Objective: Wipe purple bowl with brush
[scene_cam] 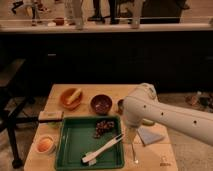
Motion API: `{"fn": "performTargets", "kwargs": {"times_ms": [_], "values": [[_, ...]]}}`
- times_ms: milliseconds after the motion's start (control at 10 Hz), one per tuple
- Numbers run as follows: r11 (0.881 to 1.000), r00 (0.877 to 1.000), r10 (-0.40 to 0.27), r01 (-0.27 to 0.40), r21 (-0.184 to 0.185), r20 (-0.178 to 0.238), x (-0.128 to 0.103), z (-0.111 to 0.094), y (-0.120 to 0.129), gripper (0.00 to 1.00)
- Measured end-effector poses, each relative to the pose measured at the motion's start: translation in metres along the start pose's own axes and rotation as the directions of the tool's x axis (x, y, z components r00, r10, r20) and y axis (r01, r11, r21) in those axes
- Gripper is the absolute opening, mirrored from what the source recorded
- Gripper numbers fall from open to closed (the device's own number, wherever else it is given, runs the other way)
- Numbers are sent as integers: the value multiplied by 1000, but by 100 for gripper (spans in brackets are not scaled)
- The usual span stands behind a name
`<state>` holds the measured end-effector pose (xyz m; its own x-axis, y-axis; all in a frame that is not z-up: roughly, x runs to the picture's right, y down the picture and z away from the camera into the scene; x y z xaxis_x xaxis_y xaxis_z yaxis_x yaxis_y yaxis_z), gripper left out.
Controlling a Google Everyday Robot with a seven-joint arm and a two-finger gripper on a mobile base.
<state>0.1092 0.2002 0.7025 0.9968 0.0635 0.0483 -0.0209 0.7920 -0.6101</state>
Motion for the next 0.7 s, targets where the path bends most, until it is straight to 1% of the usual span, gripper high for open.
{"fn": "performTargets", "kwargs": {"times_ms": [200, 400, 600, 700], "values": [[998, 998, 58, -58, 7, 3, -9, 4, 10, 80], [997, 998, 69, -69, 16, 10, -26, 7, 18, 80], [999, 999, 41, -41, 17, 24, -47, 12, 24, 80], [1000, 999, 8, -9, 16, 40, -58, 13, 26, 80]]}}
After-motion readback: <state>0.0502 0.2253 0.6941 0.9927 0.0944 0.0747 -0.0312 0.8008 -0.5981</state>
